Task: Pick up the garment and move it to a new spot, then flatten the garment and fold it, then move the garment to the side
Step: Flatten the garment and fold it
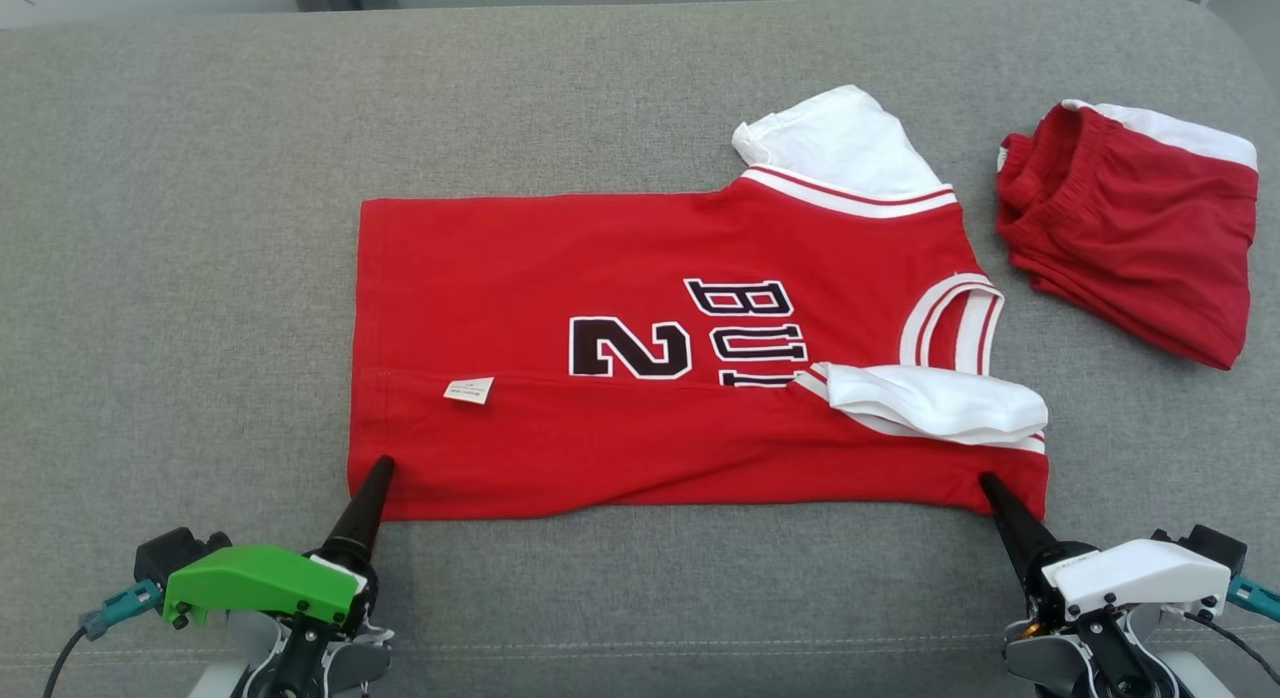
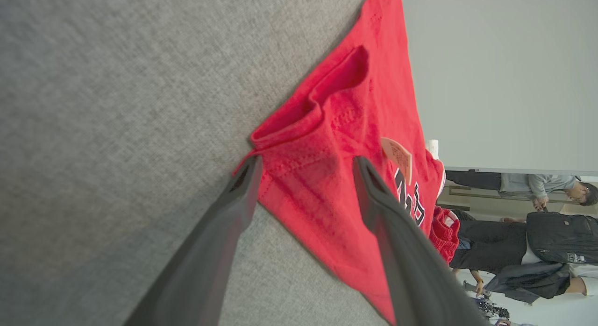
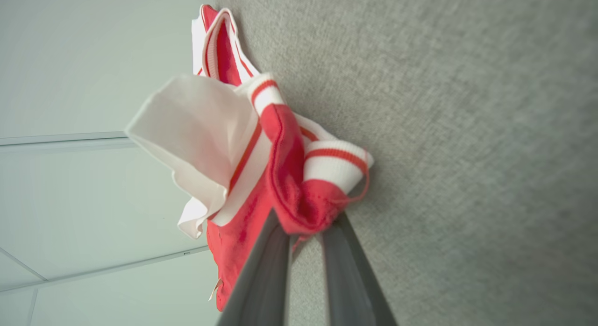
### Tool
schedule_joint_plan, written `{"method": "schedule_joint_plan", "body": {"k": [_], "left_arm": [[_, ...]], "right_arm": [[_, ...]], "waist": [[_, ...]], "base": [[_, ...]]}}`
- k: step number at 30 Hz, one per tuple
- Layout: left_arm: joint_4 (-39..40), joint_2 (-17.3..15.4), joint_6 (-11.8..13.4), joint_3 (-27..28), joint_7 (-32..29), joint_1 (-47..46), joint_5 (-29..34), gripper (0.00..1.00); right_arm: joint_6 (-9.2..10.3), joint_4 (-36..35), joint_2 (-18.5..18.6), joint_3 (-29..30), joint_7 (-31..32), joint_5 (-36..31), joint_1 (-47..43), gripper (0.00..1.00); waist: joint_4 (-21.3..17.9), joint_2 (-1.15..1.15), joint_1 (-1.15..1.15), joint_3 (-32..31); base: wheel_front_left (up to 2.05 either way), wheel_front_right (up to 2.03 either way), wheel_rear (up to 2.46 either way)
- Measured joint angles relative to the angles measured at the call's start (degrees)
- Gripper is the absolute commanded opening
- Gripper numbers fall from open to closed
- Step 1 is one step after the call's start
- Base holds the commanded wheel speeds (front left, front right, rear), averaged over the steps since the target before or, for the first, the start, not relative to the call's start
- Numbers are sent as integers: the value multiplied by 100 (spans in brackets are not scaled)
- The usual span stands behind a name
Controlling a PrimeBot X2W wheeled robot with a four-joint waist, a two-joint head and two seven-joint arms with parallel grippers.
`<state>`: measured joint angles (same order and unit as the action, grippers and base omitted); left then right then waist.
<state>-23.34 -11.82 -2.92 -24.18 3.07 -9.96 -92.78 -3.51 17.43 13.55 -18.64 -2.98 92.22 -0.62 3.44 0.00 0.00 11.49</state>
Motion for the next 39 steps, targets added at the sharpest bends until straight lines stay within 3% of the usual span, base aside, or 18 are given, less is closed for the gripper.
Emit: {"method": "schedule_joint_plan", "body": {"k": [6,12,13,14,16,17,33,39], "left_arm": [[-41,-87,129,-103,-122,-63,71,100],[-162,-211,478,-294,-411,-328,134,100],[-177,-218,501,-323,-460,-358,134,96],[-197,-231,515,-333,-498,-374,134,74],[-221,-240,554,-346,-534,-412,134,12],[-225,-253,554,-346,-560,-417,134,0],[-318,-232,646,-232,-456,-413,136,0],[-201,-200,638,-149,-363,-413,134,0]], "right_arm": [[-1,-1,-2,-21,2,-11,1,12],[-10,-9,-2,-24,10,-45,17,10],[-10,-8,-3,-24,10,-47,18,10],[-11,-7,-4,-24,9,-48,20,10],[-22,-4,-11,-24,9,-48,26,11],[-47,-2,-15,-24,9,-48,30,11],[-103,104,-34,-18,1,-52,44,10],[-103,156,278,-167,280,-159,43,5]], "waist": [[-38,0,0,45],[-94,0,0,147],[-99,0,0,152],[-105,0,0,157],[-116,0,0,166],[-121,0,0,170],[-93,0,0,125],[-19,0,0,25]], "base": [[0,0,0],[0,0,0],[0,0,0],[0,0,0],[0,0,0],[0,0,0],[0,0,0],[0,0,0]]}}
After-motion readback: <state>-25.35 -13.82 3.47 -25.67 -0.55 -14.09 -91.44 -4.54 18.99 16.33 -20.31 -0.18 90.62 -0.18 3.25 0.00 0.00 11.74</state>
